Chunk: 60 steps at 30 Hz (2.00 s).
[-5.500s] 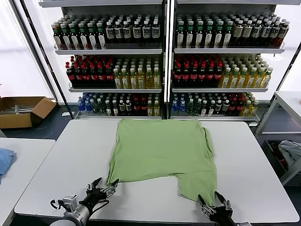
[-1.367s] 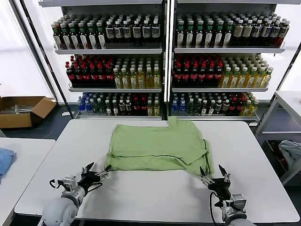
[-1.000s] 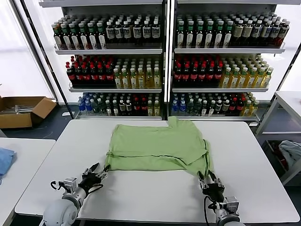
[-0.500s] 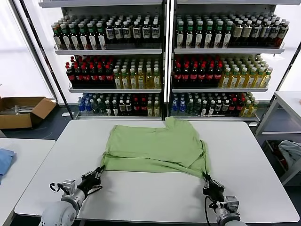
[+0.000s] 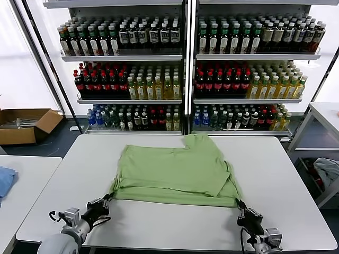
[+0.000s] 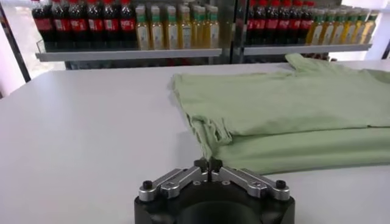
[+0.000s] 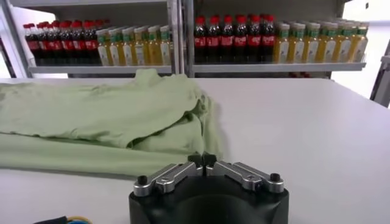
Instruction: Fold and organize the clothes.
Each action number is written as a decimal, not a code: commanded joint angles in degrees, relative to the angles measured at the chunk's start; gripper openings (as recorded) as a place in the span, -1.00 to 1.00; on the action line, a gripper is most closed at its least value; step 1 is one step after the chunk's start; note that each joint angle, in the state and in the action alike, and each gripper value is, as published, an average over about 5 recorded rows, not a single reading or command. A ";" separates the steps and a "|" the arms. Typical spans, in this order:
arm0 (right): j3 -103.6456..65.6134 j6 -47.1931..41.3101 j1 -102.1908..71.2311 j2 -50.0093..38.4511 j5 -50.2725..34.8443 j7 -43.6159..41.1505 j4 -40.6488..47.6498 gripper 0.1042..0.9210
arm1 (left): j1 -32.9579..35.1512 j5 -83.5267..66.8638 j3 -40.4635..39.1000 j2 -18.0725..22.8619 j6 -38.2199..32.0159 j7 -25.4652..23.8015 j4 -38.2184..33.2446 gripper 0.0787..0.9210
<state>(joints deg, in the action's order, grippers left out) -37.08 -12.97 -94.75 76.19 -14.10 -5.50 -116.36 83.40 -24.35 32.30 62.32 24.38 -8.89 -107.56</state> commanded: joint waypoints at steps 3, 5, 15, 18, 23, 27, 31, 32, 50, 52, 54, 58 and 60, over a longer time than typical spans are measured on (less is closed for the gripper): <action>-2.03 0.79 -12.40 -0.65 -0.47 -0.10 -7.46 -1.00 | 15.89 1.40 5.20 1.77 0.16 -0.18 -13.21 -0.98; -2.47 0.85 -14.42 -0.99 -0.45 -0.05 -8.69 -1.00 | 19.56 1.89 6.78 2.33 0.51 -0.20 -15.23 -0.98; -4.03 -0.77 -20.81 -0.90 1.63 0.13 -14.96 -1.00 | 32.01 2.52 14.08 5.53 3.28 0.19 -23.20 -0.98; -3.78 -1.70 -21.29 -1.34 2.34 0.39 -15.93 -0.98 | 32.32 2.88 14.70 4.97 3.57 0.02 -23.76 -0.98; -4.57 -1.46 -20.51 -2.27 0.35 0.60 -16.60 -0.71 | 30.40 2.82 15.74 5.00 4.46 0.15 -25.20 -0.92; -7.36 -1.23 -18.01 -4.06 -3.87 -0.13 -18.43 -0.43 | 30.31 -0.13 19.10 3.61 5.05 0.02 -26.72 -0.67; -9.82 -3.76 -8.25 -8.68 -8.87 -0.21 -17.76 -0.14 | 28.99 -5.44 23.03 -2.11 5.43 -0.08 -26.01 -0.42; -9.67 -4.61 -4.95 -10.13 -9.98 -0.37 -16.83 -0.07 | 27.53 -7.24 23.56 -4.00 5.62 -0.28 -25.28 -0.36; 18.91 -16.14 51.29 -16.20 -14.06 -9.96 28.02 0.76 | -21.49 -16.07 -7.83 -18.52 4.71 -9.15 12.05 0.75; 20.24 -16.12 53.05 -15.21 -13.82 -10.60 31.54 0.76 | -25.28 -16.58 -10.68 -18.60 4.52 -9.30 15.33 0.76; 21.43 -16.04 54.48 -14.24 -13.27 -10.99 34.46 0.76 | -28.84 -16.77 -13.29 -18.29 4.51 -9.29 18.55 0.76; 23.34 -15.86 56.72 -12.13 -11.84 -11.09 38.79 0.76 | -35.00 -16.58 -18.00 -16.58 4.31 -9.22 24.51 0.77; 24.03 -15.91 57.22 -11.50 -11.41 -10.86 39.75 0.76 | -37.26 -16.47 -19.54 -15.67 4.23 -9.15 26.53 0.77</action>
<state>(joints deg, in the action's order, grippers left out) -20.41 -27.06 -50.67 62.88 -25.97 -14.75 -91.55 68.28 -38.77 27.64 47.32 29.04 -16.61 -99.79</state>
